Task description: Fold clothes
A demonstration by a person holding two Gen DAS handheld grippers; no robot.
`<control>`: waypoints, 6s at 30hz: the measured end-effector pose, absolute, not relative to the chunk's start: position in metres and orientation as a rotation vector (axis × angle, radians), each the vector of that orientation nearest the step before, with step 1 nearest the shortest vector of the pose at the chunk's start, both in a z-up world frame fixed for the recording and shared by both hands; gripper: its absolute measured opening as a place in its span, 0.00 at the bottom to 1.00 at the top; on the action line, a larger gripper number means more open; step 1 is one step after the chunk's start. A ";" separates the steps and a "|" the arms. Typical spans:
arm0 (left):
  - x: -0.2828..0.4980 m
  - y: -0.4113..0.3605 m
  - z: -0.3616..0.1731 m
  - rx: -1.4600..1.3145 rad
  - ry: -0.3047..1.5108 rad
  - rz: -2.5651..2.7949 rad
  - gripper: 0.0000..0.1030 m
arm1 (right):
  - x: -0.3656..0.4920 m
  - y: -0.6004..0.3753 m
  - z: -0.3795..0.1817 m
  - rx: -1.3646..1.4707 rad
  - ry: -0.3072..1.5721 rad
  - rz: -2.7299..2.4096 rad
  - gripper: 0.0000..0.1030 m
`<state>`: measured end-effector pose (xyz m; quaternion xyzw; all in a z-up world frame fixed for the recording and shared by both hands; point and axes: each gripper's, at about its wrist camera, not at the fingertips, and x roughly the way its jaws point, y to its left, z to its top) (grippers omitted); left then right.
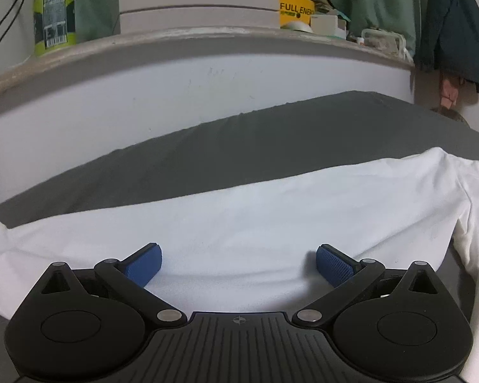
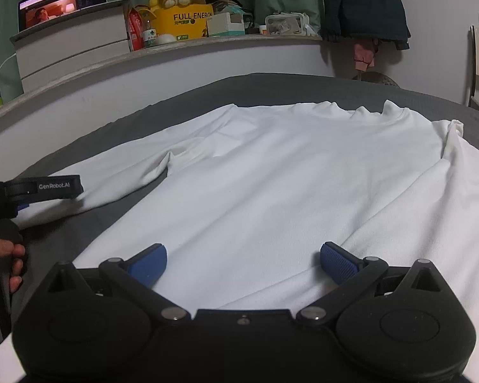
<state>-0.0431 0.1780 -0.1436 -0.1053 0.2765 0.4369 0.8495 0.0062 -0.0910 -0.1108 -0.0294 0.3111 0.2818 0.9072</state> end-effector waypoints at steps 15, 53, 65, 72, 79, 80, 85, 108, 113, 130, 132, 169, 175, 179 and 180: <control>-0.078 0.198 -0.084 -0.177 0.637 0.908 1.00 | 0.005 -0.090 -0.111 -0.081 0.646 0.579 1.00; -0.182 0.255 -0.030 -0.358 0.440 0.795 0.05 | -0.013 -0.109 -0.072 0.052 0.680 0.625 1.00; -0.009 0.040 -0.039 -0.305 0.388 0.057 0.05 | 0.043 -0.210 -0.039 0.585 0.706 0.522 1.00; -0.008 -0.023 -0.100 -0.217 0.559 -0.065 0.06 | 0.070 -0.240 -0.094 0.703 0.945 0.532 1.00; -0.016 0.007 -0.067 -0.246 0.599 0.005 1.00 | 0.083 -0.199 -0.100 0.688 0.989 0.661 0.91; -0.019 0.015 -0.063 -0.253 0.585 0.016 1.00 | 0.083 -0.193 -0.098 0.683 0.997 0.678 0.90; -0.007 0.061 -0.051 -0.183 0.630 0.015 1.00 | 0.084 -0.184 -0.095 0.692 1.027 0.675 0.74; -0.020 0.157 -0.076 -0.334 0.670 0.262 1.00 | -0.005 -0.292 0.004 0.873 0.700 0.222 0.04; -0.015 0.107 -0.077 -0.169 0.695 0.046 1.00 | -0.035 -0.335 -0.017 1.035 0.740 0.117 0.04; 0.014 0.013 -0.092 0.519 0.595 0.268 1.00 | -0.053 -0.352 0.072 1.214 0.575 0.540 0.04; 0.021 0.014 -0.092 0.476 0.583 0.280 1.00 | -0.053 -0.352 0.077 1.211 0.567 0.548 0.04; 0.050 0.121 -0.126 0.113 0.631 0.501 1.00 | -0.043 -0.387 -0.104 1.021 1.025 -0.110 0.05; 0.048 0.125 -0.127 0.089 0.639 0.496 1.00 | -0.051 -0.379 -0.109 0.974 1.030 -0.142 0.05; 0.045 0.127 -0.128 0.079 0.637 0.486 1.00 | -0.053 -0.378 -0.097 0.961 0.996 -0.139 0.05; 0.044 0.128 -0.128 0.074 0.638 0.485 1.00 | -0.054 -0.378 -0.096 0.971 0.999 -0.141 0.05</control>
